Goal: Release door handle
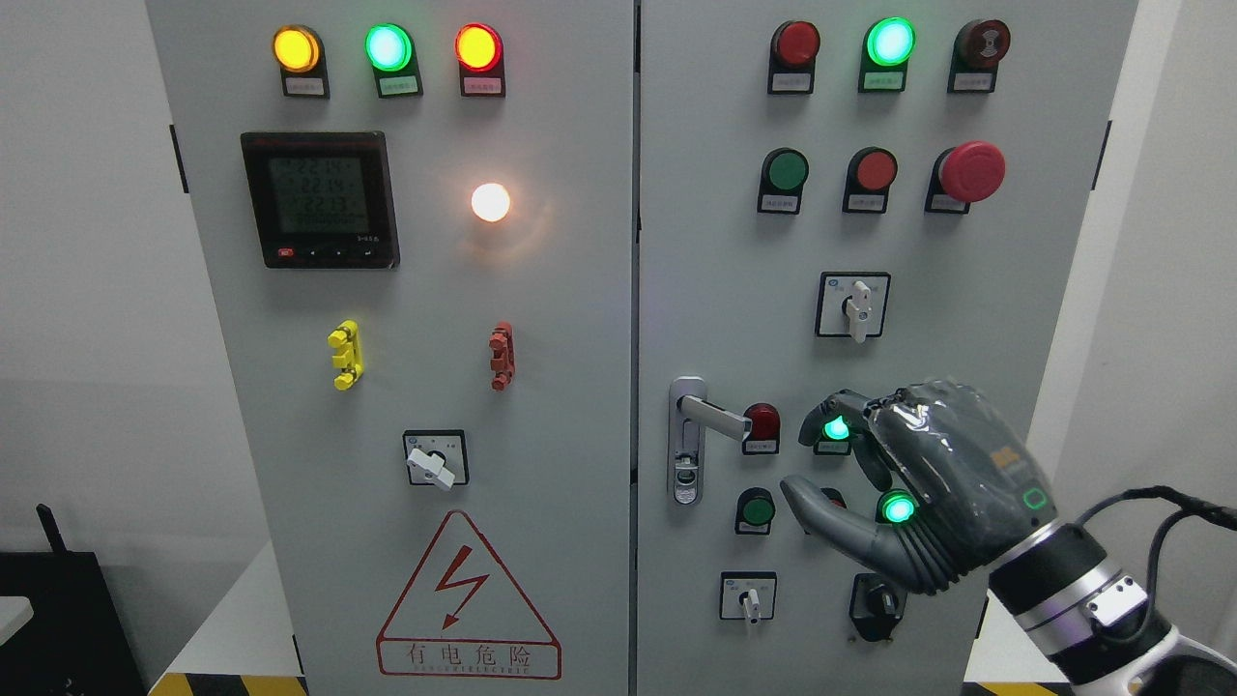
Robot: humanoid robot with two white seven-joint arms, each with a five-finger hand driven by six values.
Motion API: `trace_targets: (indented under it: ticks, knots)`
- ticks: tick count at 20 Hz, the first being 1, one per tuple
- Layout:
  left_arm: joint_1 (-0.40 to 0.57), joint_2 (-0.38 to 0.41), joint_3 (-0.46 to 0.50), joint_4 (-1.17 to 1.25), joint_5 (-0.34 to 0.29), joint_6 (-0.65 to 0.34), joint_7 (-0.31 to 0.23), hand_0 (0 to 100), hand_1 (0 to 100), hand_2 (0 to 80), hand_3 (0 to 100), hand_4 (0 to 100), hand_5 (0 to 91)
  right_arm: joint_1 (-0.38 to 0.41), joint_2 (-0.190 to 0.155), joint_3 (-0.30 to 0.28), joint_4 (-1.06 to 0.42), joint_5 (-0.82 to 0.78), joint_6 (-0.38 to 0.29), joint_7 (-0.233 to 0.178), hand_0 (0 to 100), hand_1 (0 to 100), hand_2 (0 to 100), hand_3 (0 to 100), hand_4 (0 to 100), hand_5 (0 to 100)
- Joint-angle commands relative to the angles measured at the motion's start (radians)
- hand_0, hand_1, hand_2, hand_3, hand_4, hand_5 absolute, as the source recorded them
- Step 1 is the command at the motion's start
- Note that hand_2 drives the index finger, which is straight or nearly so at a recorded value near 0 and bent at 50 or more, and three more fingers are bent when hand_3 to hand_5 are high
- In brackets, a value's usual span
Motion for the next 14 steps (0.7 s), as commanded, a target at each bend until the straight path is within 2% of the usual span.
trace_targets:
  ticks: [1, 14]
  knots:
    - [-0.003, 0.0, 0.002, 0.009, 0.0, 0.0, 0.0, 12, 39, 0.0, 0, 0, 0.0, -0.031, 0.022, 0.081, -0.001, -0.035, 0.005, 0.0, 36, 23, 49, 100, 100, 100]
    - [-0.003, 0.0, 0.002, 0.009, 0.0, 0.0, 0.0, 12, 39, 0.0, 0, 0, 0.0, -0.046, 0.026, 0.061, 0.002, -0.134, 0.05, -0.017, 36, 23, 48, 100, 100, 100]
